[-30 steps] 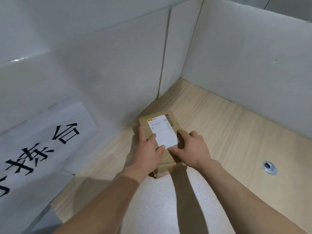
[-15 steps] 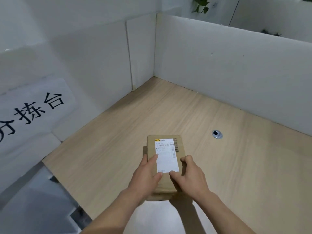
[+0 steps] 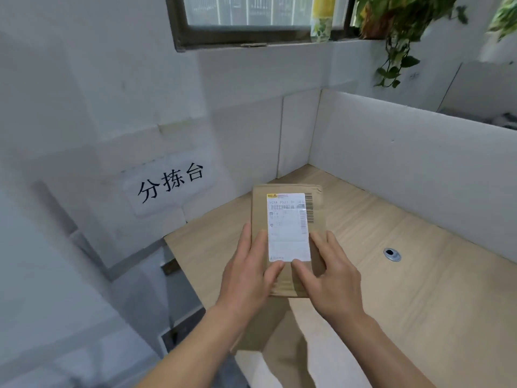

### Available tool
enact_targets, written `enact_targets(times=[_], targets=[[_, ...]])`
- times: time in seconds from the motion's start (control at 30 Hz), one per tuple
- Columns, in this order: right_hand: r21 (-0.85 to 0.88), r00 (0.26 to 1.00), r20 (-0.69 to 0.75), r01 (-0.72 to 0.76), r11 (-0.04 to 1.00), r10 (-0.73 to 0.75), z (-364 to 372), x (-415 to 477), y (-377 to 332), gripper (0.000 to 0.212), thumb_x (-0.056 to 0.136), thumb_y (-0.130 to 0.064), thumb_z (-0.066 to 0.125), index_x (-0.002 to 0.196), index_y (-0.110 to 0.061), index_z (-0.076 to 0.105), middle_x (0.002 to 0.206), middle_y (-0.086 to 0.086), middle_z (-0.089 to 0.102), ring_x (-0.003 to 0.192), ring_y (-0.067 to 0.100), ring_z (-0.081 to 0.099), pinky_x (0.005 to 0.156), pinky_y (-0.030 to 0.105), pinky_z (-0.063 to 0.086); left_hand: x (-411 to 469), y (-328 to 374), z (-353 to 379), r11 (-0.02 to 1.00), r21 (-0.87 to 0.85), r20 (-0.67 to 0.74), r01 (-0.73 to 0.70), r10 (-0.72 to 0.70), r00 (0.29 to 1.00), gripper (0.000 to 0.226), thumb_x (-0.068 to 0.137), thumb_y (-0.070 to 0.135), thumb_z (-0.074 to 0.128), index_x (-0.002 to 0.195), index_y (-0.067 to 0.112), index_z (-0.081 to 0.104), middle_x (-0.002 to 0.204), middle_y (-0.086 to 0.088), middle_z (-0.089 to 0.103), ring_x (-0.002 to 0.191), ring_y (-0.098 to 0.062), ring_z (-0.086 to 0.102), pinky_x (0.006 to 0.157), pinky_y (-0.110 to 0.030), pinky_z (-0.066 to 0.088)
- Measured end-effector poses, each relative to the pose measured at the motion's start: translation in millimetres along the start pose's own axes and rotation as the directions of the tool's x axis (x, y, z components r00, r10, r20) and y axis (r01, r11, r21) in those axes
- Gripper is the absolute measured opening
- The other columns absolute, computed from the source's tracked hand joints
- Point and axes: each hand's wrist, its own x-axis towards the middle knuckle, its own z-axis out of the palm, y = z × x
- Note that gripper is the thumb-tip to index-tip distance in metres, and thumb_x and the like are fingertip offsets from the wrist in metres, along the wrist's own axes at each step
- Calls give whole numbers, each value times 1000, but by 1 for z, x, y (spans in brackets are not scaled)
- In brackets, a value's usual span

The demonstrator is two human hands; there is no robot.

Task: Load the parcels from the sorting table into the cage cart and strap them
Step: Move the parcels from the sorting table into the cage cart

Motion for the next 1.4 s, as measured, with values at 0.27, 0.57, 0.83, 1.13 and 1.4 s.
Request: enact_targets(times=[0.27, 0.57, 0.83, 1.13, 1.4], targets=[[16, 951, -189, 253, 967, -245, 4, -4, -119, 60, 76, -39, 75, 131, -19, 61, 141, 8, 57, 129, 17, 53, 89, 22, 43, -41, 6, -126, 990, 102, -390, -97, 129, 912, 70, 89, 39, 69, 147, 14, 38, 160, -8, 22, 145, -18, 26, 103, -38, 43], [154, 853, -240, 505, 849, -464, 15, -52, -247, 63, 72, -31, 88, 128, -12, 64, 136, 11, 57, 120, 1, 49, 96, -5, 26, -137, 2, -247, 958, 283, -632, -39, 217, 744, 71, 83, 46, 65, 136, 2, 49, 146, -24, 42, 126, -17, 38, 86, -35, 47], [365, 767, -211, 637, 679, -606, 42, -79, -333, 63, 72, -36, 87, 126, -14, 64, 134, 9, 58, 117, 15, 59, 94, 13, 43, -215, 0, -324, 900, 397, -753, 182, 206, 625, 72, 85, 49, 59, 138, 2, 46, 149, -21, 38, 128, -19, 40, 90, -31, 43], [637, 624, -145, 653, 410, -768, 69, -147, -393, 63, 74, -34, 86, 128, -10, 63, 135, 15, 57, 119, 16, 53, 100, 4, 31, -331, 28, -353, 724, 412, -872, 554, 139, 469, 71, 87, 47, 59, 137, -2, 50, 148, -24, 39, 133, -23, 36, 103, -29, 34], [819, 498, -90, 530, 220, -863, 72, -250, -438, 64, 74, -34, 86, 130, -13, 63, 141, 15, 55, 125, 23, 55, 99, 22, 41, -452, 66, -359, 544, 327, -936, 772, 77, 342, 75, 86, 49, 62, 138, -3, 49, 150, -25, 37, 141, -32, 34, 115, -23, 27]])
